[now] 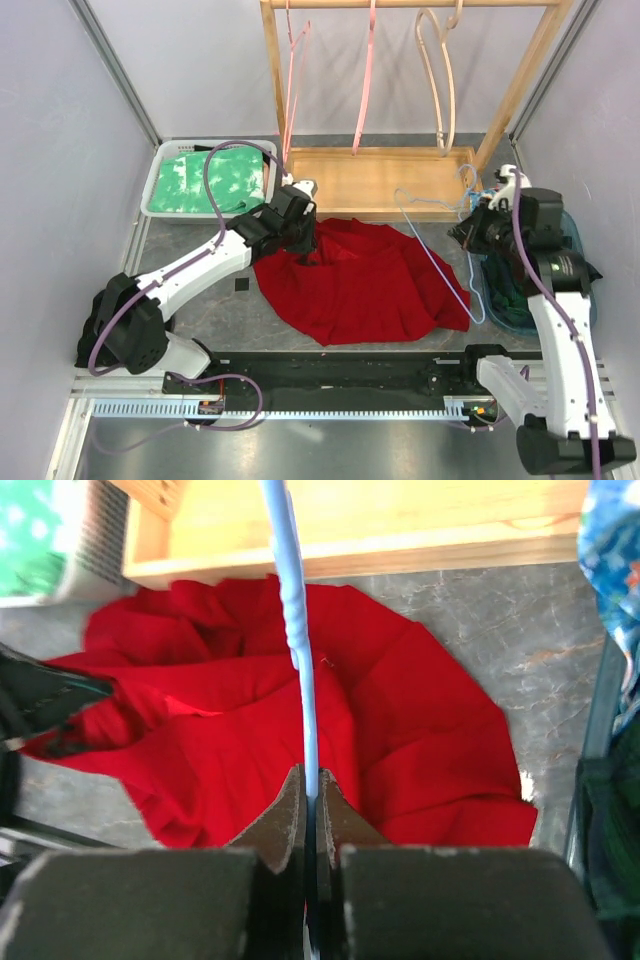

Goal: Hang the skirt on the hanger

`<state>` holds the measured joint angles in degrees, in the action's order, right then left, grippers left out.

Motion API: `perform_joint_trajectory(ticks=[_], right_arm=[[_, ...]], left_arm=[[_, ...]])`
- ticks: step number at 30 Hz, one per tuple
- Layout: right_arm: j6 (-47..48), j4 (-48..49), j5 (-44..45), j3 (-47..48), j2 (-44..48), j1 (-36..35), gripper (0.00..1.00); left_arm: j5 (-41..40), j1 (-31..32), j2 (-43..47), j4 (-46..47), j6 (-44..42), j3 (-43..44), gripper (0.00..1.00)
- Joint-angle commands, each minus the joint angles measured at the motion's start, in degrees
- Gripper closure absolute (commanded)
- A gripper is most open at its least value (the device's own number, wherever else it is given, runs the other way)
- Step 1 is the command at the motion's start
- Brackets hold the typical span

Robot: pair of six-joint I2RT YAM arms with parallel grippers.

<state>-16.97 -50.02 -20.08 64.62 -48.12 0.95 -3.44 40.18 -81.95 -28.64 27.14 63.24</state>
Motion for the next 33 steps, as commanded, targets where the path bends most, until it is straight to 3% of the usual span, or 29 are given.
perform_joint_trajectory(ticks=[1,5,8,12,17,21,33], right_arm=[[2.4,5.4,7.4,4.2,-4.3,-6.0,1.0],[6.7,7.7,7.9,3.8,-3.3,-14.9,1.0],[9.4,6.5,6.0,3.3,-1.1,-17.9,1.0],[12.3,5.2,-3.1,2.2,2.0,-19.7,1.0],[14.2,3.8,-6.4,2.4,1.2,-24.2,1.0],[15.3,3.3,-4.6,3.1,0.2,-29.2,1.0],[11.8,10.7,18.4,0.5,-8.2,-45.6,1.0]], left_arm=[[-1.8,-0.8,-2.6,1.0,-1.7,4.7,0.98],[-1.4,-1.5,-3.6,1.0,-2.1,5.6,0.98],[-1.3,-2.2,-3.7,0.8,-2.3,5.8,0.98],[-1.7,-2.7,-3.1,-0.4,-2.5,6.2,0.98],[-2.5,-2.7,-1.6,-1.9,-2.9,6.7,0.98],[-3.9,-2.7,-0.4,-3.9,-2.9,7.1,0.98],[-4.0,-2.7,5.9,-7.4,-2.3,2.7,0.98]])
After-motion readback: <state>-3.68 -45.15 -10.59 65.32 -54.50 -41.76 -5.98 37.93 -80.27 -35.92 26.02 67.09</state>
